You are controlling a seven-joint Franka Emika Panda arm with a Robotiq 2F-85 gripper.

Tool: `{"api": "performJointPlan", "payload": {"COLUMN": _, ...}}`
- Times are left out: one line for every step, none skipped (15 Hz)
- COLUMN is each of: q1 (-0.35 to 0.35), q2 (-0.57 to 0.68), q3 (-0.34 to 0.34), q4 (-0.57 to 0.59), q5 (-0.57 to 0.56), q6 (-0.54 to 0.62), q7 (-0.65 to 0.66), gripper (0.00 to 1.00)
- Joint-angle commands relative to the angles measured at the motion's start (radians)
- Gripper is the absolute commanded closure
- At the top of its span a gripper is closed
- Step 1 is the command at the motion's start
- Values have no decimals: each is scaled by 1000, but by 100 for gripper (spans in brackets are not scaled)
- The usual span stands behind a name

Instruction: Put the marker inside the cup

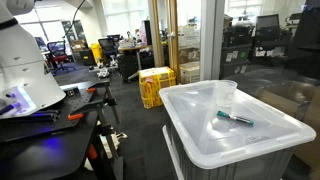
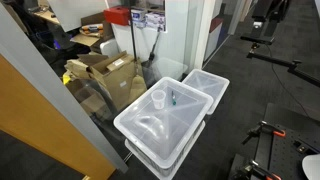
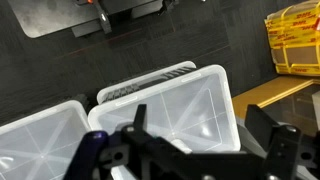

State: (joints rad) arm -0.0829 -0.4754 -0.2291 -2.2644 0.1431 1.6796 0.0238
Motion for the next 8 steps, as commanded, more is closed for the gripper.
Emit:
{"api": "performJointPlan", "payload": {"q1": -30, "q2": 4, "q3": 24, "q4": 3, "q5": 10, "q6": -5, "q7": -11, "gripper": 0}}
{"api": "performJointPlan", "payload": {"q1": -30, "q2": 4, "q3": 24, "q4": 3, "q5": 10, "q6": -5, "q7": -11, "gripper": 0}}
{"api": "performJointPlan", "payload": {"q1": -30, "q2": 4, "q3": 24, "q4": 3, "q5": 10, "q6": -5, "q7": -11, "gripper": 0}}
{"api": "performJointPlan", "payload": {"q1": -30, "q2": 4, "q3": 24, "q4": 3, "q5": 10, "q6": -5, "q7": -11, "gripper": 0}}
{"api": "performJointPlan", "payload": {"q1": -30, "q2": 4, "q3": 24, "q4": 3, "q5": 10, "q6": -5, "q7": -11, "gripper": 0}}
{"api": "performJointPlan", "payload": {"q1": -30, "q2": 4, "q3": 24, "q4": 3, "q5": 10, "q6": -5, "q7": -11, "gripper": 0}}
{"api": "performJointPlan", "payload": {"q1": -30, "q2": 5, "q3": 23, "q4": 4, "q5": 12, "q6": -6, "q7": -16, "gripper": 0}}
{"api": "performJointPlan", "payload": {"q1": -31, "q2": 5, "q3": 25, "q4": 4, "q5": 12, "q6": -1, "q7": -16, "gripper": 0}}
